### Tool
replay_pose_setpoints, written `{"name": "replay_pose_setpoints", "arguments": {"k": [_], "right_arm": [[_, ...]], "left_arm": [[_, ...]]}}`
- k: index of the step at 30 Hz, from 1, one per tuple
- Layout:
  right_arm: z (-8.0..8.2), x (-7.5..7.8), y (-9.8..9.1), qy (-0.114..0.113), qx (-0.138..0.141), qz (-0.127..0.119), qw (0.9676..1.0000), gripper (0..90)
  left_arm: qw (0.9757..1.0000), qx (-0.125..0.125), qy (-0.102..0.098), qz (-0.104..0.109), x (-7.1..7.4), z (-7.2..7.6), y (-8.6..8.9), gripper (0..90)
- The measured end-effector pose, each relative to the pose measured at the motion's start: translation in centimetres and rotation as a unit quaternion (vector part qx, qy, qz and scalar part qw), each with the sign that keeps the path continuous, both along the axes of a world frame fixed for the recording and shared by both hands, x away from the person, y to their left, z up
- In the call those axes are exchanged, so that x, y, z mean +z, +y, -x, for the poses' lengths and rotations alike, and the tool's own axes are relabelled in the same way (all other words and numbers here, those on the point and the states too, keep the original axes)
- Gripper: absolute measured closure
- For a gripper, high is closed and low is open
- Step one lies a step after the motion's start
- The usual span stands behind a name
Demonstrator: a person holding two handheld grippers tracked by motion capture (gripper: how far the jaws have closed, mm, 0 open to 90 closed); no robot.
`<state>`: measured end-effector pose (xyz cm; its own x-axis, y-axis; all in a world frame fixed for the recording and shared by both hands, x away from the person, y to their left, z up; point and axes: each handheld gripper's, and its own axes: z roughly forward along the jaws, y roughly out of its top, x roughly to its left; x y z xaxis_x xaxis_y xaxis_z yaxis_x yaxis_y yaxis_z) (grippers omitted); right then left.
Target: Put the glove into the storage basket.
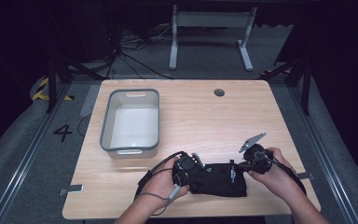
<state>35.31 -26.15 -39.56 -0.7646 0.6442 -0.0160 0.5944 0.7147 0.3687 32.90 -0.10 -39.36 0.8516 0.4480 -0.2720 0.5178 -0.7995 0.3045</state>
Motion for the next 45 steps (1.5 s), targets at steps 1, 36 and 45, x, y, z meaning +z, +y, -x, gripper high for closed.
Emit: {"name": "replay_pose_setpoints", "arguments": {"k": [1,36,45], "right_arm": [[0.0,-0.1,0.0,0.000,-0.001,-0.001,1.0000,85.7],[0.4,0.7,-1.5,-0.010,-0.030,-0.024,0.9992,65.2],[0.5,1.2,-3.0,-0.022,-0.053,-0.050,0.9971,64.3]], "left_arm": [[1.0000,0.001,0.000,-0.001,0.0,0.0,0.0,89.1],[0.9989,0.029,0.000,0.036,1.2,-1.1,1.7,64.2],[0.9928,0.062,-0.050,0.089,2.4,-1.7,2.0,67.3]]}}
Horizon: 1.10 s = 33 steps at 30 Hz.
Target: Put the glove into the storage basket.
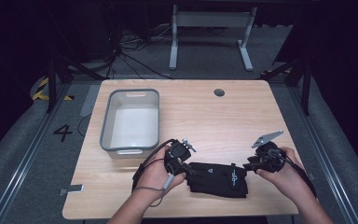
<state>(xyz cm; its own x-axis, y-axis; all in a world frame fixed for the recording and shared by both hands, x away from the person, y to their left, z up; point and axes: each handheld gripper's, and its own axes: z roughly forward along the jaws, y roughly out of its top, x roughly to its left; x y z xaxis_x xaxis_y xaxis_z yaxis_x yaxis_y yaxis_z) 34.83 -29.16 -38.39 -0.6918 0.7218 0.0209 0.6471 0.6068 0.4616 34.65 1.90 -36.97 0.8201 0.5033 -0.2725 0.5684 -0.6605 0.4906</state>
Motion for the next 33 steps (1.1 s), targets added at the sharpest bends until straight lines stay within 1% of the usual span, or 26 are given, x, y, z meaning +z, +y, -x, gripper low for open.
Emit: {"name": "replay_pose_setpoints", "arguments": {"k": [2,5,6,8,11,15,16,17,18,19,23,25,27,29,33], "right_arm": [[0.1,0.1,-0.4,-0.001,-0.006,-0.003,1.0000,64.2],[0.1,0.2,-0.9,-0.003,-0.014,-0.011,0.9998,63.9],[0.1,0.2,-1.1,-0.003,-0.015,-0.013,0.9998,63.9],[0.1,0.3,-1.4,-0.007,-0.019,-0.018,0.9996,63.5],[0.0,0.3,-1.9,-0.006,-0.024,-0.025,0.9994,62.7],[-0.2,0.2,-2.5,-0.005,-0.031,-0.029,0.9991,62.2],[-0.3,0.2,-2.6,-0.007,-0.033,-0.028,0.9990,62.2],[-0.3,0.1,-2.8,-0.006,-0.034,-0.030,0.9990,62.2],[-0.4,0.1,-2.9,-0.004,-0.035,-0.031,0.9989,62.1],[-0.4,0.1,-3.0,-0.005,-0.036,-0.031,0.9988,62.1],[-0.3,0.2,-3.3,-0.008,-0.039,-0.036,0.9986,62.1],[-0.2,0.2,-3.5,-0.008,-0.042,-0.036,0.9984,62.0],[-0.2,0.2,-3.7,-0.006,-0.043,-0.036,0.9984,62.0],[-0.2,0.2,-3.8,-0.005,-0.045,-0.037,0.9983,62.0],[0.0,0.2,-4.0,-0.007,-0.048,-0.038,0.9981,61.8]], "left_arm": [[0.9999,-0.001,-0.008,0.009,0.1,-0.1,-0.3,67.2],[0.9998,-0.007,-0.015,0.011,0.0,-0.3,-0.7,66.8],[0.9996,-0.010,-0.021,0.013,-0.2,-0.3,-0.9,66.3],[0.9995,-0.017,-0.022,0.014,-0.4,-0.4,-1.2,65.7],[0.9992,-0.026,-0.024,0.019,-0.8,-0.6,-1.8,63.5],[0.9983,-0.046,-0.025,0.027,-1.2,-0.7,-3.0,62.0],[0.9971,-0.065,-0.032,0.022,-1.3,-0.9,-3.4,61.7],[0.9965,-0.071,-0.036,0.022,-1.4,-1.0,-3.7,61.4],[0.9963,-0.072,-0.038,0.025,-1.5,-1.1,-4.0,61.3],[0.9956,-0.082,-0.038,0.024,-1.6,-1.2,-4.5,61.3],[0.9935,-0.104,-0.039,0.025,-1.9,-1.4,-5.5,60.3],[0.9933,-0.105,-0.043,0.022,-2.1,-1.4,-5.9,57.9],[0.9924,-0.110,-0.052,0.020,-2.5,-1.5,-6.4,55.9],[0.9918,-0.113,-0.056,0.019,-2.8,-1.5,-6.7,54.3],[0.9900,-0.125,-0.065,0.011,-3.5,-1.7,-7.3,52.2]]}}
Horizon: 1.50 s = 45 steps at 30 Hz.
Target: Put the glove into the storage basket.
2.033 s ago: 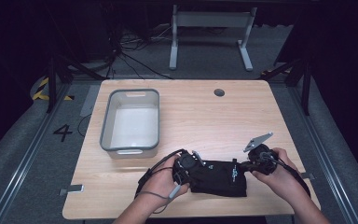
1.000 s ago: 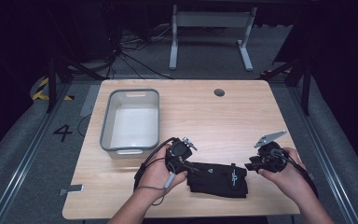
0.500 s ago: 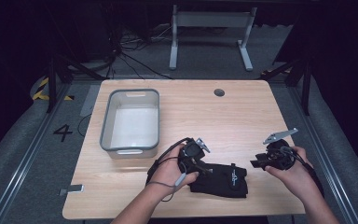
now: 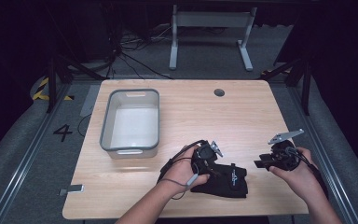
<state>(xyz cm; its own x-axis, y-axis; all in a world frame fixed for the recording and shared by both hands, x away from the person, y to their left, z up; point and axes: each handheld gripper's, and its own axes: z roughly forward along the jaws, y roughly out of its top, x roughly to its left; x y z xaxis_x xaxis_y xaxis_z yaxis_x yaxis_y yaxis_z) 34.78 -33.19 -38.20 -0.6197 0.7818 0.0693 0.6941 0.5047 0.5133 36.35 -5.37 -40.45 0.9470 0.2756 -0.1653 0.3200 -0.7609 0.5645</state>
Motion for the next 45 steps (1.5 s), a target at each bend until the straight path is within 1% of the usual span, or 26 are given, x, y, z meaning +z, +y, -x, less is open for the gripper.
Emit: {"name": "replay_pose_setpoints", "arguments": {"k": [1,2,3,4,5,8,11,12,13,16,19,20,22,25,27,29,32,33,40,43,44,45], "right_arm": [[0.0,0.0,0.0,0.001,0.000,0.000,1.0000,61.8],[0.1,0.0,-0.1,0.000,0.000,0.000,1.0000,61.7],[0.1,0.0,-0.1,0.000,0.000,0.000,1.0000,61.7],[0.1,0.0,-0.2,-0.001,-0.001,0.000,1.0000,61.6],[0.1,0.0,-0.2,-0.001,-0.001,0.000,1.0000,61.6],[0.1,0.0,-0.1,0.000,0.001,-0.002,1.0000,61.5],[0.1,0.1,-0.1,0.000,0.002,-0.002,1.0000,61.4],[0.0,0.0,0.0,0.001,0.003,-0.002,1.0000,61.2],[0.0,0.0,0.0,0.001,0.003,-0.003,1.0000,61.2],[0.0,0.0,0.1,0.000,0.004,-0.004,1.0000,61.1],[0.0,0.0,0.1,0.004,0.006,-0.003,1.0000,60.5],[0.0,0.0,0.2,0.003,0.006,-0.003,1.0000,60.5],[0.0,-0.1,0.2,0.005,0.008,-0.001,1.0000,60.4],[0.0,-0.1,0.2,0.007,0.008,-0.002,0.9999,60.4],[0.0,-0.1,0.2,0.007,0.008,-0.002,0.9999,60.4],[0.0,-0.1,0.2,0.007,0.008,-0.002,0.9999,60.4],[0.0,-0.1,0.3,0.007,0.007,-0.002,0.9999,60.3],[0.0,-0.1,0.3,0.008,0.008,-0.002,0.9999,60.3],[-0.1,-0.2,0.6,0.008,0.014,-0.002,0.9999,60.2],[-0.1,-0.2,0.8,0.008,0.015,-0.003,0.9999,60.2],[-0.1,-0.2,0.8,0.008,0.016,-0.003,0.9998,60.2],[-0.2,-0.2,0.9,0.008,0.016,-0.003,0.9998,60.2]], "left_arm": [[1.0000,0.003,0.005,-0.005,-0.1,0.0,-0.1,51.4],[0.9999,-0.001,-0.003,-0.010,-0.3,0.0,-0.2,49.8],[0.9999,-0.010,-0.007,-0.009,-0.4,-0.1,-0.2,50.8],[0.9998,-0.020,-0.005,-0.006,-0.4,-0.1,-0.2,50.9],[0.9997,-0.024,-0.003,-0.001,-0.4,-0.1,-0.2,50.9],[0.9996,-0.026,-0.007,-0.009,-0.6,0.0,-0.3,50.7],[0.9994,-0.027,-0.005,-0.020,-1.2,-0.1,-0.6,49.4],[0.9994,-0.026,-0.002,-0.022,-1.5,-0.1,-0.7,48.8],[0.9993,-0.027,0.002,-0.028,-1.6,-0.2,-0.8,48.3],[0.9992,-0.026,0.002,-0.028,-2.1,-0.3,-0.9,47.1],[0.9989,-0.033,0.003,-0.034,-2.5,-0.4,-1.0,43.2],[0.9988,-0.032,0.007,-0.037,-2.7,-0.3,-1.1,42.2],[0.9983,-0.039,0.008,-0.043,-2.9,-0.4,-1.2,39.3],[0.9981,-0.045,0.007,-0.041,-3.2,-0.4,-1.3,36.2],[0.9976,-0.051,0.008,-0.047,-3.3,-0.3,-1.4,33.9],[0.9971,-0.058,0.000,-0.049,-3.4,-0.1,-1.5,31.5],[0.9969,-0.056,-0.010,-0.055,-3.5,0.1,-1.7,31.2],[0.9965,-0.056,-0.015,-0.061,-3.5,0.3,-1.7,31.2],[0.9951,-0.052,-0.040,-0.074,-3.6,1.0,-2.1,31.3],[0.9942,-0.049,-0.045,-0.084,-3.6,1.2,-2.4,31.8],[0.9933,-0.052,-0.048,-0.091,-3.5,1.1,-2.5,32.0],[0.9929,-0.052,-0.046,-0.096,-3.5,1.1,-2.6,32.3]]}}
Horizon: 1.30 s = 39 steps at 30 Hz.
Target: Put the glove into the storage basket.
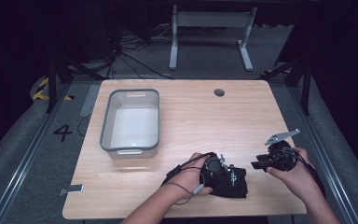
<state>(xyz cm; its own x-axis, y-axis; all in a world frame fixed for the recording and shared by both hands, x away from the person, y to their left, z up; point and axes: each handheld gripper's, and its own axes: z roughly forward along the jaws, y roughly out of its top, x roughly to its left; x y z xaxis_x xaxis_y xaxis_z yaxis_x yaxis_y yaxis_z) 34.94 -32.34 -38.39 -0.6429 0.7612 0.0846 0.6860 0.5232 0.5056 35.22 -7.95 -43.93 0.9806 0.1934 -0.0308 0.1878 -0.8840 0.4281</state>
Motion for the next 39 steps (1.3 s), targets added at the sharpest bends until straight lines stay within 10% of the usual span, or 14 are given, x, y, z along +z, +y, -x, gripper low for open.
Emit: {"name": "replay_pose_setpoints", "arguments": {"k": [11,19,39], "right_arm": [[0.0,-0.1,0.1,0.001,-0.002,-0.001,1.0000,60.2],[0.0,-0.2,-0.1,0.003,-0.003,-0.001,1.0000,60.2],[-0.7,-0.3,-0.7,0.004,-0.009,-0.008,0.9999,60.2]], "left_arm": [[0.9978,-0.002,-0.003,-0.066,0.8,0.0,-1.7,39.9],[0.9985,0.002,0.001,-0.054,1.0,-0.4,-1.3,64.8],[0.9948,0.084,0.056,-0.011,5.6,-1.1,2.0,69.6]]}}
